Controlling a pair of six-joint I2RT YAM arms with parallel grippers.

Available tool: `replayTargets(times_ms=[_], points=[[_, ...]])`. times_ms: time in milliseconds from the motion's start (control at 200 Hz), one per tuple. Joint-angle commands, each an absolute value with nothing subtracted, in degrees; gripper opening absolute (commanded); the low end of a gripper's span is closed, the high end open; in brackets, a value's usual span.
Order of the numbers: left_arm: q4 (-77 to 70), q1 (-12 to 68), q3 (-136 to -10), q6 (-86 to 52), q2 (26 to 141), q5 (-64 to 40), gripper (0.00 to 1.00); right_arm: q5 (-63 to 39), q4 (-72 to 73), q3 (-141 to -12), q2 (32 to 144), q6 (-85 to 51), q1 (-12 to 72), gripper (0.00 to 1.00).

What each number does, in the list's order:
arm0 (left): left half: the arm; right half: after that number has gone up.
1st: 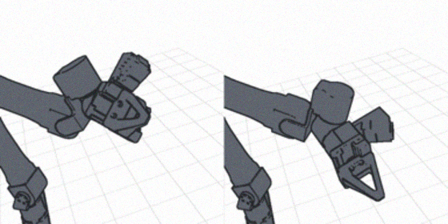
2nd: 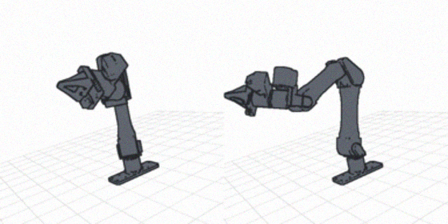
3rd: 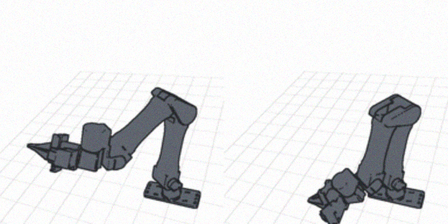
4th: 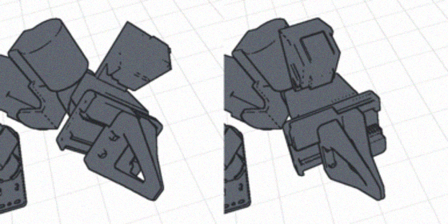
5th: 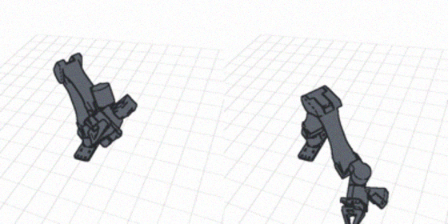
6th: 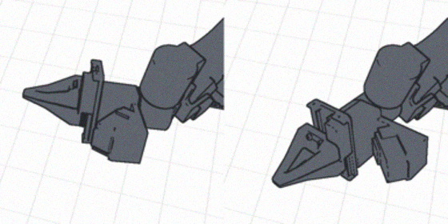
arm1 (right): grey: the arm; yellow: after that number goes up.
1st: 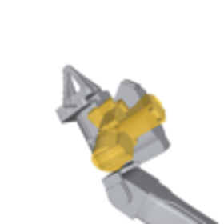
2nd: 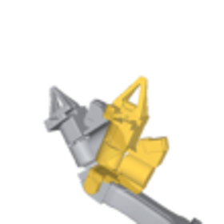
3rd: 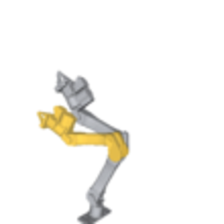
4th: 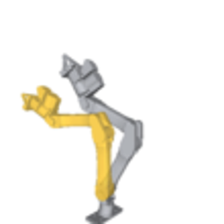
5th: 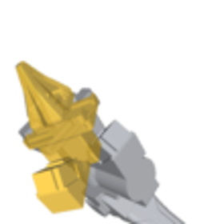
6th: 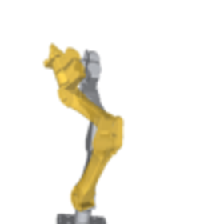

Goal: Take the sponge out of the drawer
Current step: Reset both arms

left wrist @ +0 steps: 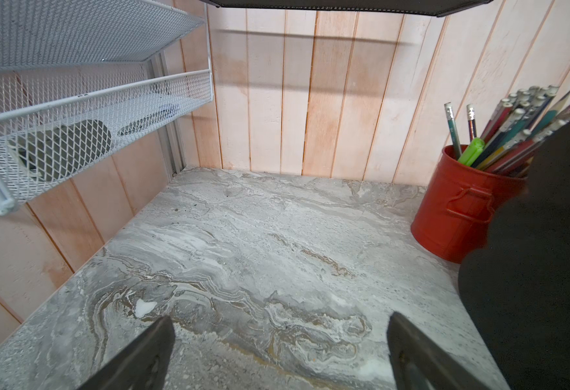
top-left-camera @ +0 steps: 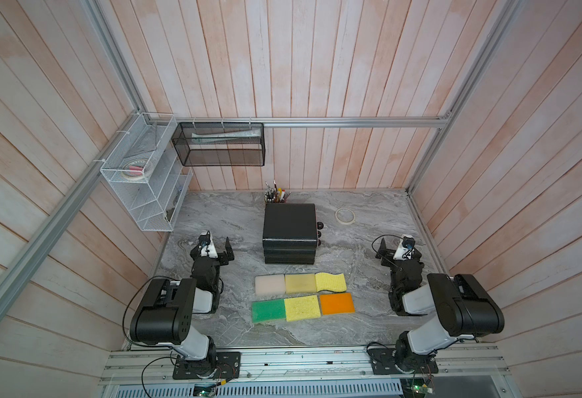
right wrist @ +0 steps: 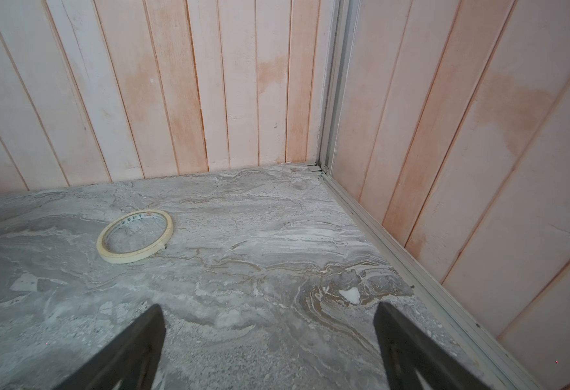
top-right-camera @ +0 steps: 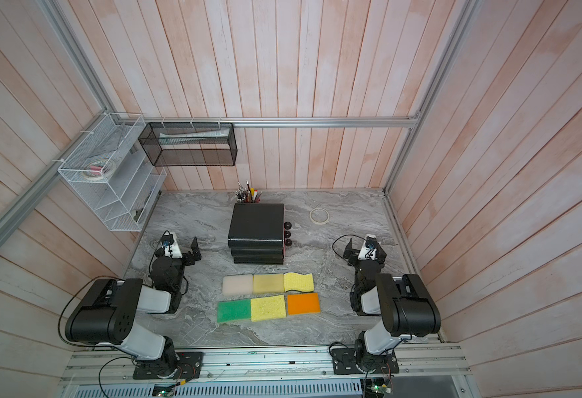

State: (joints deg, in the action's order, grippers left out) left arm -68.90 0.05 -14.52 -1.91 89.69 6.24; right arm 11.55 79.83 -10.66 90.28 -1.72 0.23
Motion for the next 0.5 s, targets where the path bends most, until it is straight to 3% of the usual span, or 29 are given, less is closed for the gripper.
replayTargets(times_ms=[0,495], points=[[-68.64,-0.20,-15.07,-1.82,89.65,5.98,1.00,10.55,77.92,-11.67,89.69,-2.82,-0.31,0.98],[-68.59,-0.16,-15.12,-1.69,89.67,6.14,1.00,10.74,78.05,-11.60,89.60,-2.73,-0.33,0.98]])
